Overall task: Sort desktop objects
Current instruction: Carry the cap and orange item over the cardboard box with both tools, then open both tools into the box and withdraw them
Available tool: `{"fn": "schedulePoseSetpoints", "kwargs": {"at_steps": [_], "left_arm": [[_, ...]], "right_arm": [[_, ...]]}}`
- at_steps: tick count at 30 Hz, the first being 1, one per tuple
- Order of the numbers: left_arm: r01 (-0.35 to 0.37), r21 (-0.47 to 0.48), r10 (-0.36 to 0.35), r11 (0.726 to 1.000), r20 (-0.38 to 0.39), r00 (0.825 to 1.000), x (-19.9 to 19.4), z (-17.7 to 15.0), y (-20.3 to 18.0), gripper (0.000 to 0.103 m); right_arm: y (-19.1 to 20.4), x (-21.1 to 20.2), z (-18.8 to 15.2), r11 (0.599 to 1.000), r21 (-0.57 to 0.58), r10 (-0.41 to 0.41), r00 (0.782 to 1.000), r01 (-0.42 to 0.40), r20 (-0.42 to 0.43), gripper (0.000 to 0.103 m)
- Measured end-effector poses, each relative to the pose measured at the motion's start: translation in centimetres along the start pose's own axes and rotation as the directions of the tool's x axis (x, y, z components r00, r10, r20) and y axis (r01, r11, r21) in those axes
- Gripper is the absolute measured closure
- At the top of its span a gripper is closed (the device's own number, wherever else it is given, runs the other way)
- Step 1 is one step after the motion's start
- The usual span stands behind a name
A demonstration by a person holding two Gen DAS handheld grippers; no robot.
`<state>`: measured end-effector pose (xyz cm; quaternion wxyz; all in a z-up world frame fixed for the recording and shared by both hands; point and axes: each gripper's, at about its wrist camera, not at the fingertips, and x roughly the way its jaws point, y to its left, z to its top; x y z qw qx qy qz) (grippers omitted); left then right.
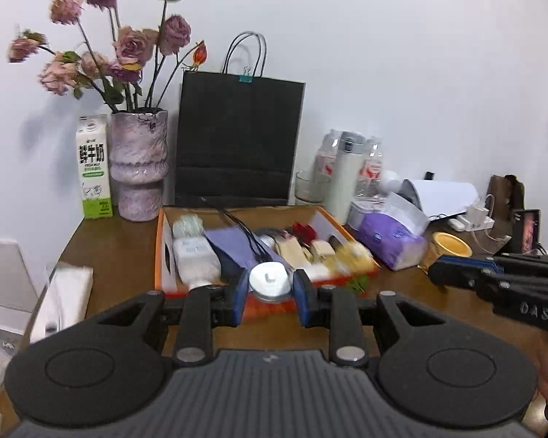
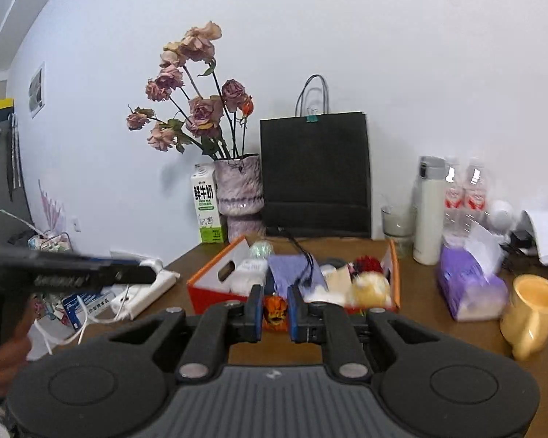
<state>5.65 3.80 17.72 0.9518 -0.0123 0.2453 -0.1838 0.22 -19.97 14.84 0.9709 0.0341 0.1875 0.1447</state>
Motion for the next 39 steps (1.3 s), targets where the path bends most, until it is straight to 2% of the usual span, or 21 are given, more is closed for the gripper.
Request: {"fn": "schedulePoseSetpoints", "kwargs": {"at_steps": [3,5,8,12,16,19,20,21,25,27,29,31,32,33,35,37,38,39], "left_arm": [[0.003,0.02,-0.002,1.0,-0.074,0.997,5.0,3.1,1.3,0.075],[-0.012,0.025,0.015,1.0,-0.134,0.991,9.1,3.9,2.4,0.075],[-0.008,0.019,0.012,1.0,-0.256,0.967,15.8,4.0,3.8,0.075],[-0.009,0.04,0.022,0.999,-0.345,0.938,21.9,2.9,4.7,0.075],[0.014,0.01,-0.009,1.0,-0.417,0.909,25.6,1.2,6.0,0.074],[0.014,0.032,0.001,0.999,-0.416,0.909,26.3,0.2,6.0,0.07],[0.025,0.041,-0.006,0.999,-0.415,0.91,26.3,0.1,6.0,0.067],[0.029,0.039,-0.01,0.999,-0.411,0.911,26.2,0.2,6.0,0.063],[0.027,0.019,-0.017,0.999,-0.394,0.919,25.0,1.2,6.3,0.054],[0.004,0.017,0.003,1.0,-0.37,0.929,23.7,2.0,6.2,0.037],[-0.013,0.02,0.018,1.0,-0.344,0.939,22.2,2.6,6.0,0.025],[-0.03,0.015,0.033,0.999,-0.331,0.943,20.7,3.0,5.6,0.021],[-0.04,0.009,0.041,0.999,-0.329,0.943,20.0,3.3,5.4,0.015],[-0.056,0.002,0.054,0.998,-0.327,0.944,19.3,3.4,5.1,0.006],[-0.092,-0.009,0.085,0.996,-0.309,0.947,18.0,3.6,4.6,0.001],[-0.146,0.0,0.14,0.989,-0.27,0.953,16.6,3.6,4.0,0.0],[-0.187,0.005,0.182,0.982,-0.251,0.951,15.9,3.4,3.9,0.0],[-0.232,0.001,0.225,0.973,-0.238,0.945,15.4,3.2,3.8,0.0]], "right_arm": [[-0.7,4.2,2.8,1.0,-0.023,0.018,0.999,-0.019,-0.039,0.09],[-1.4,8.4,4.4,0.999,-0.042,0.029,0.995,-0.033,-0.092,0.09],[-2.4,14.9,5.5,0.998,-0.046,0.038,0.979,-0.048,-0.199,0.091],[-5.0,23.8,5.5,0.997,0.051,0.072,0.929,-0.057,-0.364,0.09],[-7.4,29.2,3.7,0.985,0.161,0.13,0.871,-0.06,-0.474,0.09],[-8.3,30.7,2.1,0.98,0.198,0.124,0.85,-0.023,-0.512,0.075],[-8.2,31.0,1.8,0.981,0.193,0.124,0.846,-0.026,-0.518,0.061],[-8.3,31.2,1.6,0.982,0.186,0.123,0.85,-0.03,-0.513,0.056],[-8.4,30.0,2.3,0.98,0.198,0.129,0.869,-0.036,-0.478,0.056],[-8.3,28.8,3.5,0.98,0.195,0.129,0.886,-0.045,-0.444,0.05],[-8.0,27.2,4.5,0.983,0.178,0.119,0.903,-0.048,-0.413,0.041],[-7.6,25.4,5.4,0.987,0.157,0.103,0.917,-0.045,-0.386,0.039],[-7.4,24.6,5.6,0.988,0.15,0.091,0.921,-0.036,-0.378,0.039],[-7.3,23.7,5.8,0.99,0.141,0.075,0.925,-0.024,-0.374,0.039],[-7.0,22.3,5.8,0.993,0.121,0.036,0.926,0.01,-0.375,0.037],[-6.6,20.7,5.6,0.996,0.062,-0.038,0.932,0.065,-0.361,0.028],[-6.4,19.9,5.3,0.995,0.019,-0.085,0.934,0.097,-0.346,0.02],[-6.3,19.2,5.0,0.99,-0.024,-0.14,0.934,0.14,-0.327,0.016]]}}
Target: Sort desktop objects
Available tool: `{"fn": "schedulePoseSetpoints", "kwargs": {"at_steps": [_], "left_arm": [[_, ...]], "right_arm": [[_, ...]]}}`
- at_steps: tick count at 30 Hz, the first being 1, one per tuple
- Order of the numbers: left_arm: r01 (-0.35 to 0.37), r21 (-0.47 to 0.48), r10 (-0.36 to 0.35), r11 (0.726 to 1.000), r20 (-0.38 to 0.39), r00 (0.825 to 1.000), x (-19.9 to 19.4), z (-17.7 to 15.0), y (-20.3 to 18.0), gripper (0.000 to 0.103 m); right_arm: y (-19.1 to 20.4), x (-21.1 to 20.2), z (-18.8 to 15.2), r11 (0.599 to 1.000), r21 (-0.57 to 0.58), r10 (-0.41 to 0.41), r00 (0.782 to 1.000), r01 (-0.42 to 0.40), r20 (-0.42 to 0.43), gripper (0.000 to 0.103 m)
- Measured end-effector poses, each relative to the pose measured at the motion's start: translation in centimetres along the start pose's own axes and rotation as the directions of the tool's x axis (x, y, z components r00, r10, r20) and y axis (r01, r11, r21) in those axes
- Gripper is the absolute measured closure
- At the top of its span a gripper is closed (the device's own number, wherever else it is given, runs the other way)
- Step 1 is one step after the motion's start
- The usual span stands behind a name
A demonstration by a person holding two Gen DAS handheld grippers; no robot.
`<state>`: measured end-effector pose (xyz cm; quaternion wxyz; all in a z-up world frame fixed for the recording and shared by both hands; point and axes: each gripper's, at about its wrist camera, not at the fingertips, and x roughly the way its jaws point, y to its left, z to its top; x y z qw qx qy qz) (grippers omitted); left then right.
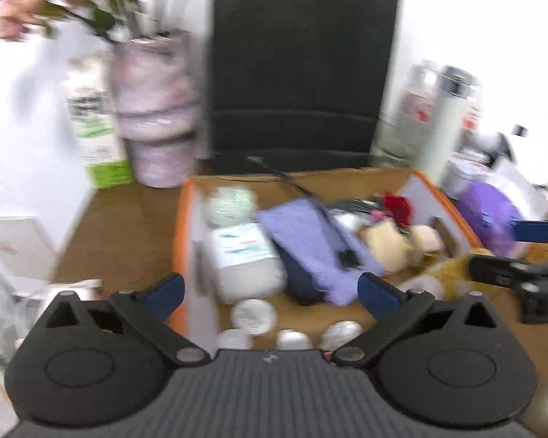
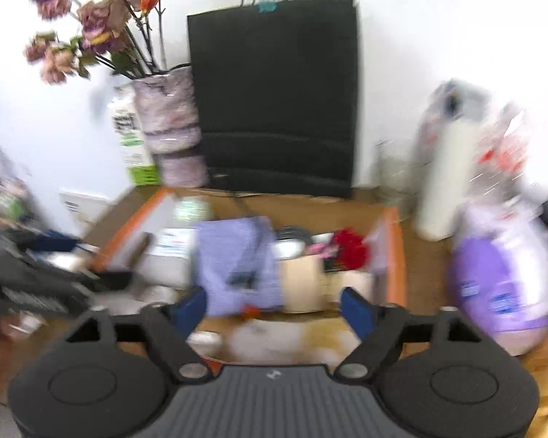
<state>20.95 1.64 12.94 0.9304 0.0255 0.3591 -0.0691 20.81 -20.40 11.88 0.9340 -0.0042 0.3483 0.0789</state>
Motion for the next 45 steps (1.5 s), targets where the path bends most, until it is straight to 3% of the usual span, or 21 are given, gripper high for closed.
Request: {"fn": "schedulePoseSetpoints", "kwargs": {"at_steps": [2,4,7,13,18,24,27,32,36,45], "left_arm": [[-0.035,-0.046,0.036,0.998,0.014,0.999,-0.8,-0.9,0.4,0.0],[-0.065,-0.082,0.066,0.995,0.018,0.998,-1.7,-1.8,0.3,0.0],[-0.066,-0.111,0.072,0.992,0.056,0.996,-3.9,-4.0,-0.1,0.0],[-0.026,-0.117,0.038,0.993,0.099,0.994,-8.2,-11.2,-2.2,0.0],[0.018,-0.141,-0.007,0.99,0.079,0.997,-10.5,-17.0,-2.8,0.0],[-0.032,-0.031,0.035,0.999,0.095,0.995,-12.6,-22.0,-4.3,0.0],[-0.056,0.02,0.054,0.998,0.08,0.995,-13.0,-23.2,-5.1,0.0],[0.01,0.059,-0.017,0.998,0.115,0.993,-13.8,-24.3,-5.3,0.0],[0.022,0.085,-0.032,0.996,0.116,0.993,-14.5,-24.2,-6.0,0.0],[-0.14,0.137,0.122,0.981,0.131,0.984,-13.5,-25.7,-7.6,0.0]], "right_arm": [[-0.3,-1.0,-1.2,0.995,-0.031,-0.096,0.995,0.097,0.022,0.016],[-1.2,-2.2,-2.5,0.99,-0.003,-0.139,0.99,0.139,0.023,0.016],[-1.9,-4.2,-4.8,0.991,0.052,-0.121,0.992,0.119,0.042,0.015],[0.2,-7.4,-10.9,0.993,0.045,-0.115,0.988,0.111,0.1,0.014],[2.5,-8.6,-16.1,0.995,0.077,-0.077,0.991,0.069,0.111,0.014],[4.4,-11.3,-21.0,0.996,0.053,-0.08,0.987,0.073,0.14,0.013],[4.4,-12.5,-23.0,0.998,0.055,-0.044,0.986,0.035,0.16,0.01],[4.5,-13.2,-25.0,0.998,0.046,-0.058,0.987,0.052,0.152,0.01],[5.0,-13.5,-25.6,0.999,0.03,-0.037,0.989,0.033,0.14,0.01],[5.9,-13.7,-26.6,1.0,0.029,-0.015,0.993,0.012,0.117,0.009]]}}
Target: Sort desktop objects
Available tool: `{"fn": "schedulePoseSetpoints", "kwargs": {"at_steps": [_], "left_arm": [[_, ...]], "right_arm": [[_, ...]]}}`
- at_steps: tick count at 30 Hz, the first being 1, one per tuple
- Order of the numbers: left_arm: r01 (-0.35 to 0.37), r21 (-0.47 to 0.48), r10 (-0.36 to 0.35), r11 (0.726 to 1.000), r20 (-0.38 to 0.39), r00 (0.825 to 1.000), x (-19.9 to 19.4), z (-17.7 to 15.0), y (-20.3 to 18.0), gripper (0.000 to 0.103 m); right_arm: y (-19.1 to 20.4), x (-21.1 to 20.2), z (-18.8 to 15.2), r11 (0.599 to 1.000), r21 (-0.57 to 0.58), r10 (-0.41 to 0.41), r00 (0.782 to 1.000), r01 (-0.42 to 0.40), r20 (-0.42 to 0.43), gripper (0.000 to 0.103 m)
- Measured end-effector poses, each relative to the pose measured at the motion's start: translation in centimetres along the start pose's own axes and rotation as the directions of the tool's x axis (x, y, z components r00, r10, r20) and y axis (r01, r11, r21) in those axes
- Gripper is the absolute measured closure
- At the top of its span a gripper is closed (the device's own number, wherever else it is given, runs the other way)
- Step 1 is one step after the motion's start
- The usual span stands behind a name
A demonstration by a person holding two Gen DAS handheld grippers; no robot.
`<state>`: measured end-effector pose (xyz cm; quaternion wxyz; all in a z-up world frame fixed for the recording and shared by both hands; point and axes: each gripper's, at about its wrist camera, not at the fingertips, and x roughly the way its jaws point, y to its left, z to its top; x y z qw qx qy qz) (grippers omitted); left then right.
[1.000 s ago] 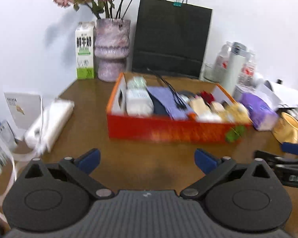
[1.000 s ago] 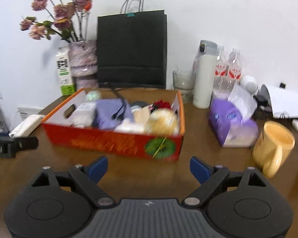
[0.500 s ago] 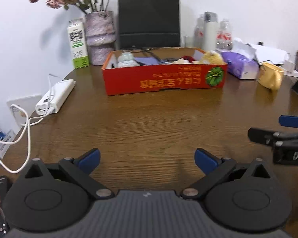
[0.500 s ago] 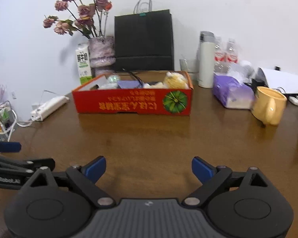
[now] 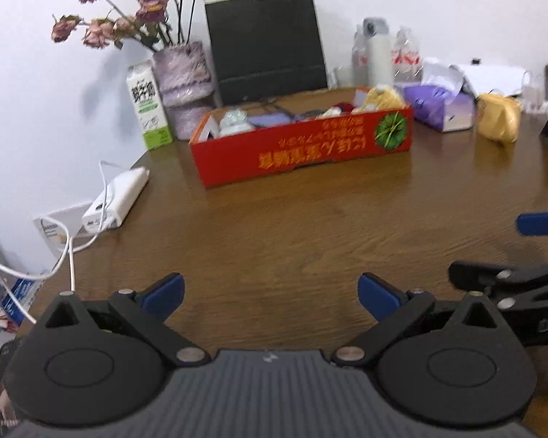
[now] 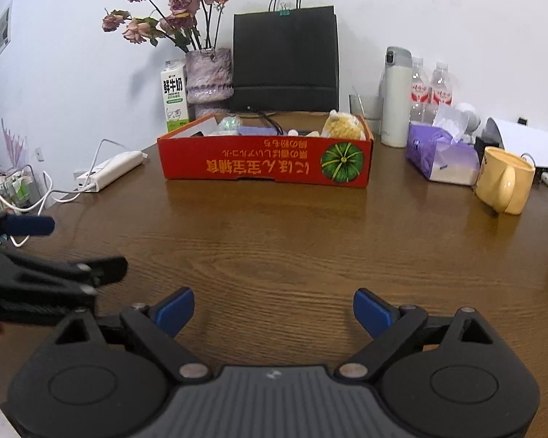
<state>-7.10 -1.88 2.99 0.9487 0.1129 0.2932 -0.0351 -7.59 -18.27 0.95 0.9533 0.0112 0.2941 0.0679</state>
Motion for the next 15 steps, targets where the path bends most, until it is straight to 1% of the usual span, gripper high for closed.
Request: {"fn": "schedulePoseSetpoints", "kwargs": {"at_steps": [2,3,6,8,11,13,14,15], "left_arm": [[-0.017,-0.016,0.017,1.0,-0.054,0.998,1.2,0.0,0.1,0.0],[-0.021,-0.031,0.018,0.999,-0.087,0.996,1.9,0.0,0.3,0.0],[-0.019,-0.085,0.007,0.996,-0.13,0.991,3.4,0.0,0.9,0.0],[-0.001,-0.119,-0.015,0.993,-0.134,0.991,4.5,0.3,1.5,0.0],[0.055,-0.195,-0.086,0.979,-0.155,0.984,5.9,0.7,2.5,0.0],[0.036,-0.198,-0.062,0.98,-0.126,0.99,6.4,0.8,2.5,0.0],[0.036,-0.196,-0.056,0.98,-0.097,0.994,6.5,0.5,2.5,0.0],[0.034,-0.203,-0.053,0.979,-0.089,0.995,6.5,0.5,2.5,0.0]], "right_arm": [[0.2,0.3,0.0,1.0,-0.003,-0.013,1.0,0.013,-0.005,0.008],[0.2,0.6,0.0,1.0,0.001,-0.03,0.999,0.03,-0.012,0.005],[0.2,1.8,0.1,0.997,0.012,-0.069,0.997,0.07,-0.039,0.002],[-0.1,2.9,0.5,0.996,0.019,-0.083,0.995,0.084,-0.063,0.002],[-0.3,4.6,1.2,0.996,0.026,-0.084,0.992,0.087,-0.094,0.001],[-0.3,5.7,1.6,0.996,0.015,-0.082,0.991,0.084,-0.107,0.001],[-0.2,6.1,1.7,0.996,0.003,-0.09,0.99,0.091,-0.108,0.001],[-0.2,6.5,1.7,0.995,-0.007,-0.104,0.989,0.104,-0.101,0.001]]}}
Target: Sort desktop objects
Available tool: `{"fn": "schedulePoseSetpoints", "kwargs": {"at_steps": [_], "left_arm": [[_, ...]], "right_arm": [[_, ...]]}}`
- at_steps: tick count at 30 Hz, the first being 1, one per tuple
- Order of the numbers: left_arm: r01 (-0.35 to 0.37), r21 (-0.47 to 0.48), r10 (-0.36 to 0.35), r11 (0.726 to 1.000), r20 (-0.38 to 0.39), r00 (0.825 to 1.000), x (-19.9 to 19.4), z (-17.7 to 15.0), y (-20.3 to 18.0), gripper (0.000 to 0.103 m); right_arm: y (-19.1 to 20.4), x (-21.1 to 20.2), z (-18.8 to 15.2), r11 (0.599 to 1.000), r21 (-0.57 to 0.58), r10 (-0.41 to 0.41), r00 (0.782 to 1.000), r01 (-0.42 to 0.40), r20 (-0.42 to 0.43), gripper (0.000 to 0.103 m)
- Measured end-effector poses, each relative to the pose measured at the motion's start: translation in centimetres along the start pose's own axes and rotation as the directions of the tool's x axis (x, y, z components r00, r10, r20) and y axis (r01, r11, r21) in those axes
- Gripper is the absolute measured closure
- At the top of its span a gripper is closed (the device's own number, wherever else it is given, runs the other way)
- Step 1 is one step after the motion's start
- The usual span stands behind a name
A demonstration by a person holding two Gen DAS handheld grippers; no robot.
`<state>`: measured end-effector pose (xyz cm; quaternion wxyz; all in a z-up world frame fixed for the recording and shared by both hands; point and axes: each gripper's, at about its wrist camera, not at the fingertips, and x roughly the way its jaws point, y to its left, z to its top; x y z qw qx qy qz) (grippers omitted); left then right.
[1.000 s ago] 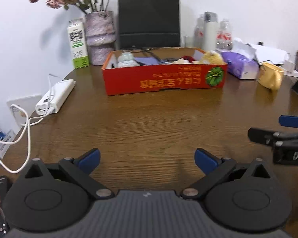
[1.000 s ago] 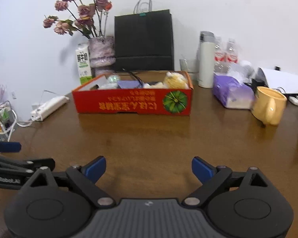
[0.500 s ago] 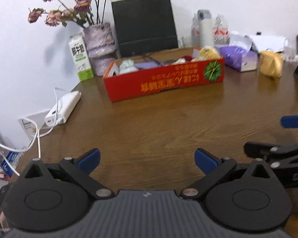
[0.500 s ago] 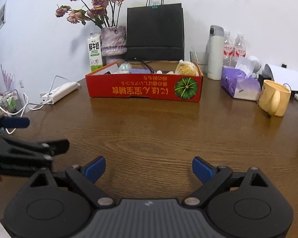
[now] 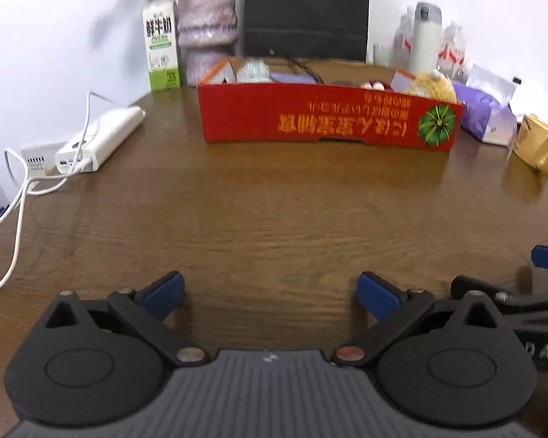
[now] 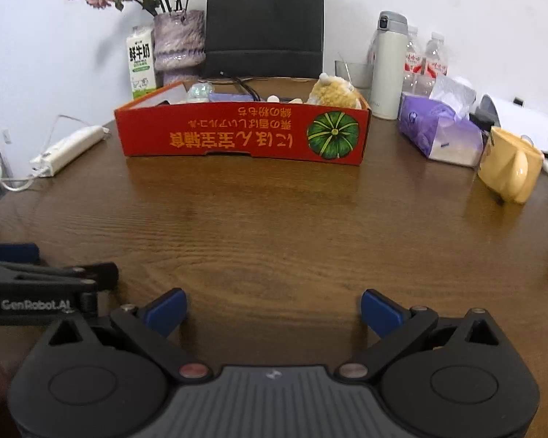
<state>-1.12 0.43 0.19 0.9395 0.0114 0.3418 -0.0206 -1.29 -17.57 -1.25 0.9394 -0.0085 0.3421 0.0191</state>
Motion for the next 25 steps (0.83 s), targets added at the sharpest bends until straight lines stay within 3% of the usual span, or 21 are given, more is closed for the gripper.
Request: {"fn": "schedulePoseSetpoints", "kwargs": {"at_steps": [3,11,25], "left_arm": [[0.001,-0.002,-0.001,1.0,0.0,1.0,0.0,0.1,0.0,0.0],[0.021,0.013,-0.02,1.0,-0.003,1.0,0.7,0.6,0.1,0.0],[0.005,0.003,-0.005,1.0,-0.004,1.0,0.8,0.7,0.0,0.0]], "right_arm": [[-0.1,0.6,0.2,0.999,0.013,-0.042,0.999,0.042,0.009,0.0],[-0.7,1.2,0.5,0.999,0.035,-0.007,1.0,0.007,-0.001,0.0],[-0.6,1.3,0.6,0.999,0.044,-0.016,1.0,0.016,-0.002,0.0]]}}
